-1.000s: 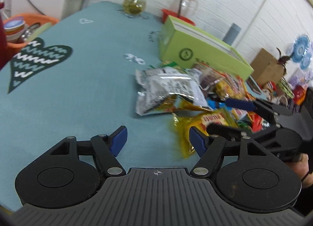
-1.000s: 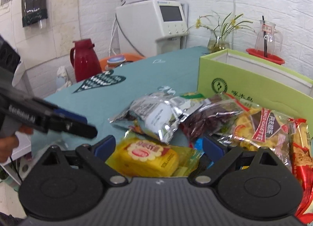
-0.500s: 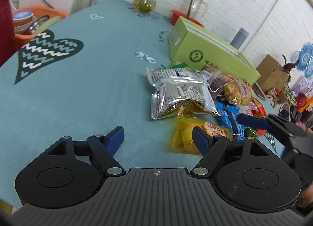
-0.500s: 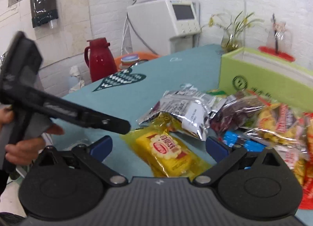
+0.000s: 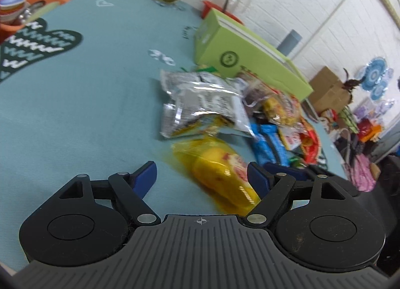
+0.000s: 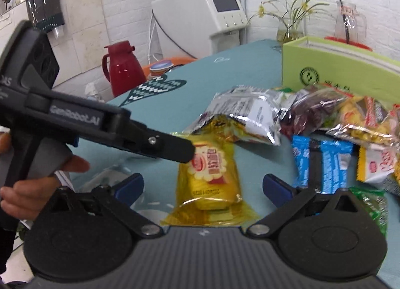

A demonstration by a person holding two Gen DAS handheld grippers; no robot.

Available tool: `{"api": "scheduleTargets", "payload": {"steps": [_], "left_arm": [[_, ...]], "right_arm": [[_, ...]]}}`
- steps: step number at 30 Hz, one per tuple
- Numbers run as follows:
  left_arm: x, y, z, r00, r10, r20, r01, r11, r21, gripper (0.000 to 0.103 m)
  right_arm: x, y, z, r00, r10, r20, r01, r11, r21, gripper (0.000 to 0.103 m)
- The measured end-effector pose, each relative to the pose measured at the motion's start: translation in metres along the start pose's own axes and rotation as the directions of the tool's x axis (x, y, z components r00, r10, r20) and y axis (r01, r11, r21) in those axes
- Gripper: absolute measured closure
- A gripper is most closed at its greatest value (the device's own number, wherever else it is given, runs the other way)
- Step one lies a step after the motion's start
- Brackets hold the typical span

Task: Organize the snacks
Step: 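Grasp the clear yellow cake packet with the left gripper, then lower the cake packet into the green box and release it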

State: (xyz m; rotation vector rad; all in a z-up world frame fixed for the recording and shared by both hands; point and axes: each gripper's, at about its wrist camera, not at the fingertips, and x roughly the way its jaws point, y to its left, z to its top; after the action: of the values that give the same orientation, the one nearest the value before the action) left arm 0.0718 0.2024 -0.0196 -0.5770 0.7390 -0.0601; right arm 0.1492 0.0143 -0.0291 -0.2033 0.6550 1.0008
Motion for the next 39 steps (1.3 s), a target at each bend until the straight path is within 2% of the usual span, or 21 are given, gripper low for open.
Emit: {"api": "scheduleTargets", "payload": {"steps": [2,3,5,6,7,9,11,17,22,26,30,35,37,38,39], "left_arm": [[0.002,-0.006,-0.004,1.000,-0.013,-0.007,0.013,1.000,0.009,0.037],[0.004,-0.007,-0.005,1.000,-0.012,-0.011,0.012,1.000,0.010,0.039],[0.011,-0.010,-0.007,1.000,-0.015,-0.017,0.015,1.000,0.010,0.043],[0.013,-0.012,-0.007,1.000,-0.013,-0.015,0.013,1.000,0.020,0.051],[0.016,-0.015,-0.007,1.000,-0.017,-0.022,0.018,0.999,0.035,0.059],[0.021,-0.014,-0.008,0.994,-0.097,-0.049,0.098,0.995,0.007,0.087],[0.019,-0.018,-0.007,0.991,-0.119,-0.060,0.120,0.993,0.015,0.089],[0.003,-0.048,0.009,0.981,-0.183,-0.062,0.187,0.980,0.072,0.089],[0.024,-0.091,0.065,0.978,-0.207,-0.033,0.209,0.953,0.218,0.089],[0.069,-0.131,0.127,0.974,-0.225,-0.039,0.226,0.931,0.287,0.089],[0.132,-0.167,0.186,0.974,-0.209,-0.085,0.225,0.913,0.339,0.089],[0.218,-0.181,0.229,0.976,-0.160,-0.149,0.203,0.915,0.350,0.091],[0.246,-0.178,0.235,0.979,-0.126,-0.163,0.178,0.916,0.361,0.090],[0.256,-0.176,0.236,0.982,-0.099,-0.159,0.153,0.916,0.370,0.085],[0.263,-0.175,0.237,0.985,-0.076,-0.155,0.131,0.914,0.384,0.071]], "right_arm": [[0.004,0.002,-0.001,1.000,0.002,-0.008,-0.002,1.000,-0.015,0.004],[0.007,0.002,-0.002,1.000,-0.003,-0.013,0.003,1.000,-0.023,0.008],[0.011,0.001,-0.004,1.000,-0.019,-0.006,0.019,0.999,-0.035,0.029],[0.011,0.001,-0.004,0.999,-0.034,-0.006,0.033,0.998,-0.044,0.037],[0.010,0.001,-0.003,0.999,-0.035,-0.011,0.034,0.999,-0.041,0.039],[0.004,-0.002,-0.003,1.000,-0.023,-0.009,0.023,1.000,-0.012,0.042],[-0.005,-0.002,-0.005,1.000,-0.025,0.002,0.025,1.000,0.001,0.043],[-0.047,-0.009,0.004,0.996,-0.031,0.087,0.027,0.999,0.047,0.041],[-0.058,-0.049,0.045,0.980,-0.107,0.165,0.102,0.994,0.039,0.041],[-0.057,-0.111,0.091,0.969,-0.158,0.188,0.148,0.987,0.068,0.041],[-0.041,-0.180,0.131,0.964,-0.218,0.150,0.203,0.973,0.109,0.041],[0.003,-0.245,0.146,0.955,-0.288,0.075,0.277,0.952,0.131,0.040],[0.018,-0.263,0.141,0.954,-0.295,0.049,0.286,0.948,0.142,0.036],[0.023,-0.270,0.138,0.952,-0.302,0.047,0.292,0.945,0.150,0.022],[0.024,-0.273,0.135,0.948,-0.313,0.055,0.301,0.940,0.160,0.006]]}}
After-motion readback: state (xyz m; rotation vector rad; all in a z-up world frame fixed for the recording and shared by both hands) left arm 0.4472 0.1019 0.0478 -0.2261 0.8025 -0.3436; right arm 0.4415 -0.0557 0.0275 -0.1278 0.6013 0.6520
